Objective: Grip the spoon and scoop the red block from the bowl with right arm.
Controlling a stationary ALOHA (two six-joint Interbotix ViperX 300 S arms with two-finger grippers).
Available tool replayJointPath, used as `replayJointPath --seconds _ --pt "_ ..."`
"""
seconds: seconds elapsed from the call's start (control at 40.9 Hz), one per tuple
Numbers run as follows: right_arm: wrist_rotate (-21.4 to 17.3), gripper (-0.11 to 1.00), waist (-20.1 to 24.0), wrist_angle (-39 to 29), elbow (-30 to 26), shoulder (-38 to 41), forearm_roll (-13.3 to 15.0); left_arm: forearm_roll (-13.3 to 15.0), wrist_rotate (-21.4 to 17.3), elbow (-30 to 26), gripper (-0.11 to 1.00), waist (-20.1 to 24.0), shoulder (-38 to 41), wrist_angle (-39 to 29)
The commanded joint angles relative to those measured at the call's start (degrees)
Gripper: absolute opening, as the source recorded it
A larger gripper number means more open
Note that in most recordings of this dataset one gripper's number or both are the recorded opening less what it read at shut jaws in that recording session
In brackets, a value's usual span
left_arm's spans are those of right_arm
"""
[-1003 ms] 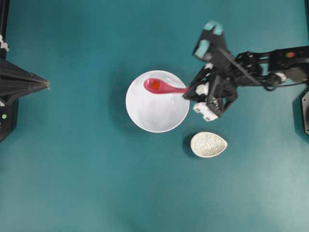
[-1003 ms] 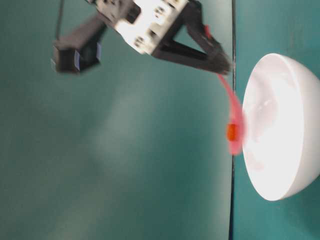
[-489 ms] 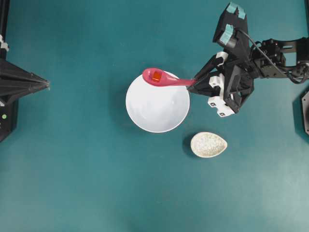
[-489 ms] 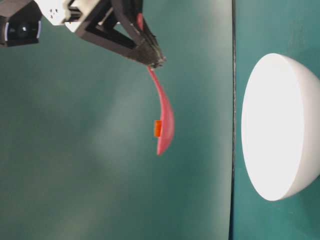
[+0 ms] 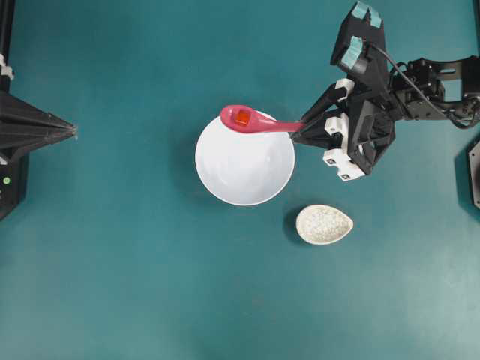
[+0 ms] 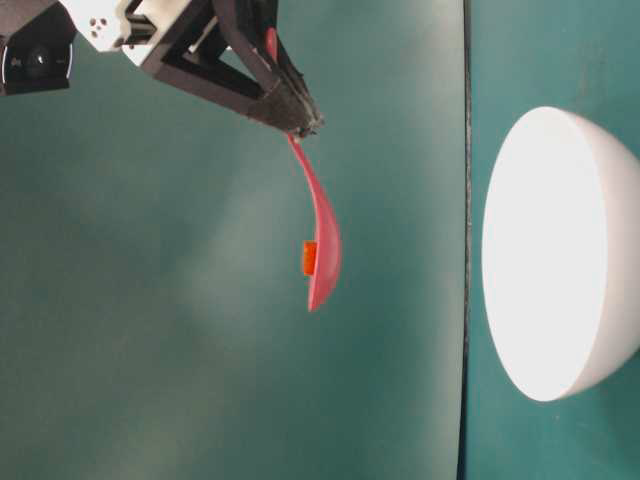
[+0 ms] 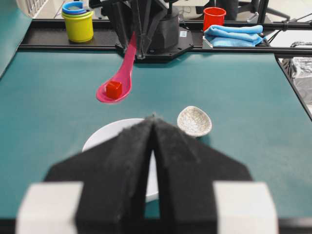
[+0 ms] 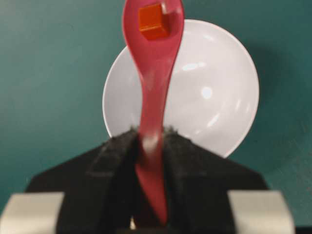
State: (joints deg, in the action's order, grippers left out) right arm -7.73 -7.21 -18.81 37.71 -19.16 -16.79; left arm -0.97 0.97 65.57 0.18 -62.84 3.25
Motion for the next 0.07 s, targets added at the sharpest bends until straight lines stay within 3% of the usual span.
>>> replayJointPath --seconds 0.0,0.049 --pt "0.0 0.21 0.09 0.44 -1.67 -1.05 0.18 -0.18 -0.18 -1.85 0.0 0.0 0.26 0.26" --pt "0.0 0.21 0.09 0.53 -1.67 -1.05 0.18 -0.09 -0.18 -1.85 0.0 0.0 0.26 0.35"
